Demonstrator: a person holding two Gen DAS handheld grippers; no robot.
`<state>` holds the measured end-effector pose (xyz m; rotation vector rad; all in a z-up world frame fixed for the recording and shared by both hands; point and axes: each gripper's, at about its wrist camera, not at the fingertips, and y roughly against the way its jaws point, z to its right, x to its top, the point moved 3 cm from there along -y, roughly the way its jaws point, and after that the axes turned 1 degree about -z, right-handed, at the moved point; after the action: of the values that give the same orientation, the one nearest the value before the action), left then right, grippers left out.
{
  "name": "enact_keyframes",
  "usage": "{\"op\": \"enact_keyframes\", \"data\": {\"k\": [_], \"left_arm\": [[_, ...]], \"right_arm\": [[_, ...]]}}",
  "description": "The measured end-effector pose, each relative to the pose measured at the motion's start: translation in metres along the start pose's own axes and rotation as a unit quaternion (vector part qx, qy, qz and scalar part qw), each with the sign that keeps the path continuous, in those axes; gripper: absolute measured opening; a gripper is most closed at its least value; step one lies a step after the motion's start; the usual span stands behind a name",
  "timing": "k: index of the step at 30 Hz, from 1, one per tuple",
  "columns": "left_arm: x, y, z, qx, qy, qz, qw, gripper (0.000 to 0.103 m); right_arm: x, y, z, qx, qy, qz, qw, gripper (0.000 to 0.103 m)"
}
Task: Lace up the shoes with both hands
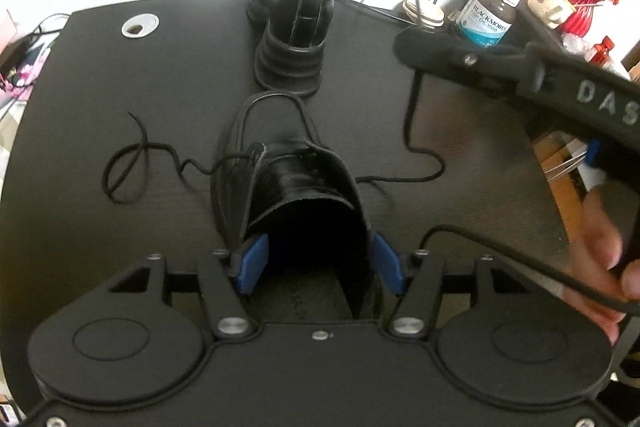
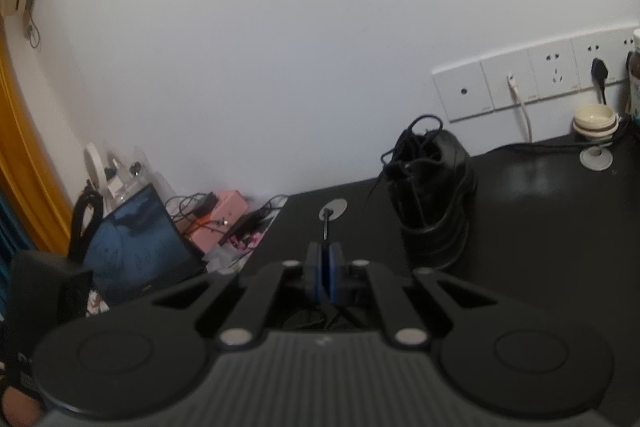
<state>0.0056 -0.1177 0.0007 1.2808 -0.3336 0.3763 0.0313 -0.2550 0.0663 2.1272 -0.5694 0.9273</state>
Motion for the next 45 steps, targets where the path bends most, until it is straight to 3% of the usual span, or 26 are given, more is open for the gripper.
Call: {"op": "enact_keyframes", "data": {"k": [6,8,10,14,18,26,32,35,37,42,45], "left_arm": [[0.001,0.017,-0.032,-0.065,0.069,0.030,0.9950,0.053],[-0.004,0.024,-0.045,-0.089,0.095,0.035,0.9909,0.042],[-0.008,0.027,-0.050,-0.089,0.094,0.033,0.9911,0.037],[-0.007,0.031,-0.043,-0.073,0.077,0.045,0.9933,0.038],[-0.001,0.037,-0.043,-0.062,0.076,0.067,0.9930,0.043],[-0.006,0.007,-0.047,0.011,0.054,0.010,0.9985,0.044],[-0.011,-0.014,-0.052,0.064,0.038,-0.030,0.9968,0.044],[-0.012,-0.017,-0.061,0.071,0.043,-0.030,0.9961,0.055],[-0.013,-0.016,-0.064,0.070,0.043,-0.028,0.9963,0.056],[-0.009,-0.015,-0.072,0.100,0.026,-0.012,0.9946,0.056],[-0.005,-0.013,-0.080,0.108,0.025,-0.002,0.9938,0.050]], "right_arm": [[-0.003,-0.007,-0.011,-0.006,0.055,-0.009,0.998,0.004],[0.000,-0.006,-0.014,-0.014,0.091,-0.004,0.996,0.004],[0.002,-0.006,-0.014,-0.022,0.123,-0.002,0.992,0.004],[0.004,-0.011,-0.011,-0.030,0.181,-0.008,0.983,0.004],[-0.001,-0.027,-0.008,-0.023,0.220,-0.041,0.974,0.004],[-0.010,-0.072,0.002,-0.003,0.235,-0.093,0.967,0.004],[0.005,-0.121,0.018,0.014,0.200,-0.125,0.972,0.004],[0.002,-0.144,0.018,0.028,0.182,-0.152,0.971,0.004],[-0.003,-0.152,0.020,0.019,0.170,-0.165,0.971,0.004],[-0.008,-0.146,0.026,0.001,0.172,-0.173,0.970,0.004],[-0.012,-0.136,0.035,-0.008,0.154,-0.175,0.972,0.004]]}}
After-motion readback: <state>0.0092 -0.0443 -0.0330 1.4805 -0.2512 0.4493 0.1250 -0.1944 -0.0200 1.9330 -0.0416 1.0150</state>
